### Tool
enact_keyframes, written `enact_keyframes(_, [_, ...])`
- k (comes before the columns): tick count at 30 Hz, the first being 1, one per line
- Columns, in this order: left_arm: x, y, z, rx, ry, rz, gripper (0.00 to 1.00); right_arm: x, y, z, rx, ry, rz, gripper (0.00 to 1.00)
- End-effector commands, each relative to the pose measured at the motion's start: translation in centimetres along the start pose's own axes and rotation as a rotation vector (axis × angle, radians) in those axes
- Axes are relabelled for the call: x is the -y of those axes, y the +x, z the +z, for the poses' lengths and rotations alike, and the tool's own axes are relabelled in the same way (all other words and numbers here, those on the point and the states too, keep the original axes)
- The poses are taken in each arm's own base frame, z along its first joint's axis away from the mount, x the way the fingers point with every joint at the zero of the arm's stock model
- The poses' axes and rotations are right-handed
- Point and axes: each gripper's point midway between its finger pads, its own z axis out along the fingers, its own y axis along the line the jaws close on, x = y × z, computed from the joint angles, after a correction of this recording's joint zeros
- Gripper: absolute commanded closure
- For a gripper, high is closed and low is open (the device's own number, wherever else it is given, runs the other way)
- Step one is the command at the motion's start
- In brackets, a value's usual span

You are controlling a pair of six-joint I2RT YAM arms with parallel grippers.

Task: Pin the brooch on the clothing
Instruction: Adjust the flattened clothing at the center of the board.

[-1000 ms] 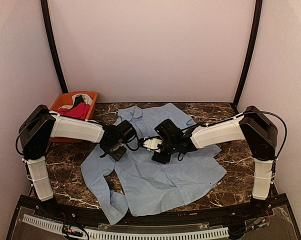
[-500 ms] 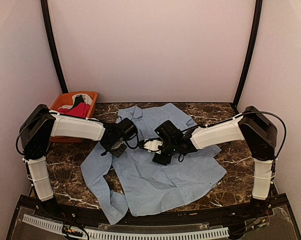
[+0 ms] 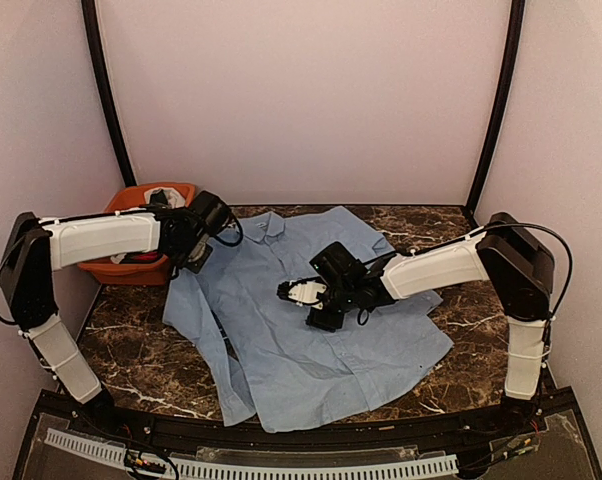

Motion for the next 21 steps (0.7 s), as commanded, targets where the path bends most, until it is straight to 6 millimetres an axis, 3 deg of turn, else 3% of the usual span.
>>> enact_keyframes(1, [1.3, 3.0, 1.9, -0.093, -0.025, 0.105, 0.93, -1.4, 0.7, -0.4, -0.024, -0.047, -0.013, 0.33])
enact_keyframes(8, [1.2, 4.4, 2.8, -0.138, -0.057, 0.128, 0.72, -1.5, 0.6, -0.9, -0.023, -0.055, -0.022, 0.33])
enact_keyframes(9, [0.9, 4.5, 2.8, -0.141, -0.063, 0.125, 0.61, -1.4, 0.7, -0.9, -0.024, -0.052, -0.022, 0.33])
enact_keyframes(13, [-0.2, 4.3, 2.3, -0.127, -0.083, 0.101, 0.42, -1.1, 0.5, -1.1, -0.021, -0.040, -0.023, 0.33])
enact_keyframes(16, [-1.6, 3.6, 1.4, -0.092, -0.105, 0.055, 0.16, -0.7, 0.0, -1.7, -0.005, -0.034, -0.020, 0.32])
enact_keyframes(21, [-3.2, 2.6, -0.6, -0.020, -0.084, -0.029, 0.03, 0.6, -1.1, -3.5, 0.040, -0.004, 0.016, 0.32])
